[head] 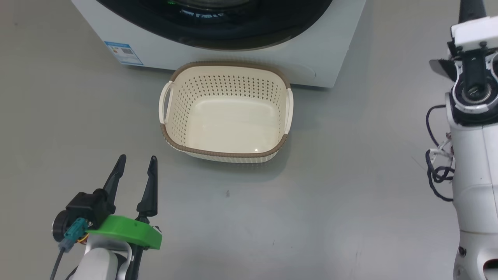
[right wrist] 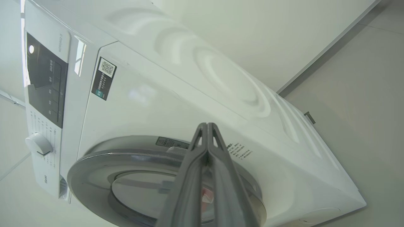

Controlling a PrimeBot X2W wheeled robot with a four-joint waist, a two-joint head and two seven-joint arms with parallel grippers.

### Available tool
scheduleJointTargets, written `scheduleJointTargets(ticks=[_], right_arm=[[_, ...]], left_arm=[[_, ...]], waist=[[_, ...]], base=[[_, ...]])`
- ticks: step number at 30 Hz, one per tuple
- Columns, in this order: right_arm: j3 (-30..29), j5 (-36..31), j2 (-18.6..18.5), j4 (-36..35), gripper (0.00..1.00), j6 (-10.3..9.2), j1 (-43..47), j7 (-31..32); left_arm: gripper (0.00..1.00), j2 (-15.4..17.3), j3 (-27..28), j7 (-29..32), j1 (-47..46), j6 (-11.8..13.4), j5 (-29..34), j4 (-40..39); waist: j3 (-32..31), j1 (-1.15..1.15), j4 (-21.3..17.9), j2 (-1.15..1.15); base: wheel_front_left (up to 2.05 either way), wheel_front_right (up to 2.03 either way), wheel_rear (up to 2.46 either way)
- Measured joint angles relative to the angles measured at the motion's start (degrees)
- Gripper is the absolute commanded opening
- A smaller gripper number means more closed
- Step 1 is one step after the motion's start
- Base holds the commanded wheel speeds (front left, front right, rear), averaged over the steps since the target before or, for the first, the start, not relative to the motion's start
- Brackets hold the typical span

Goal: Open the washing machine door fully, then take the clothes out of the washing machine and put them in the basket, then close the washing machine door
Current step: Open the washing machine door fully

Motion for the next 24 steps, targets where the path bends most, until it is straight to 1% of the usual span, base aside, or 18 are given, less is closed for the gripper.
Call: scheduleJointTargets(ticks=[1,8,13,21,22,24], right_arm=[[-0.02,-0.02,-0.26,0.09,0.00,-0.36,-1.16,0.14],[-0.05,-0.86,-0.52,2.43,0.00,-1.30,-8.92,1.67],[-0.35,-0.52,-0.38,5.01,0.00,-1.37,-12.87,3.23],[-0.68,3.09,-0.12,9.61,0.00,-1.48,-17.56,8.22],[-0.42,3.27,-0.13,10.04,0.00,-1.86,-18.05,9.14],[-0.21,3.57,-0.11,10.98,0.00,-1.86,-19.18,10.60]], left_arm=[[1.00,-0.01,-0.22,0.00,-0.41,0.00,-0.42,-0.09],[1.00,-0.12,-1.69,0.00,-2.59,0.00,-2.08,-0.11],[1.00,-0.31,-2.45,0.00,-4.66,0.00,-2.76,-0.07],[1.00,-0.33,-3.12,0.00,-5.59,-0.01,-3.44,0.58],[1.00,-0.33,-3.19,0.00,-5.61,-0.01,-3.45,0.64],[1.00,-0.37,-3.21,0.00,-5.66,-0.01,-4.00,0.78]], waist=[[0.66,0.00,0.27,0.00],[4.96,0.00,2.12,0.00],[7.29,0.00,3.77,0.00],[9.84,0.00,6.22,0.00],[10.08,0.00,6.46,0.00],[10.53,0.00,6.90,0.00]], base=[[0.00,0.00,0.00],[0.00,0.00,0.00],[0.00,0.00,0.00],[0.00,0.00,0.00],[0.00,0.00,0.00],[0.00,0.00,0.00]])
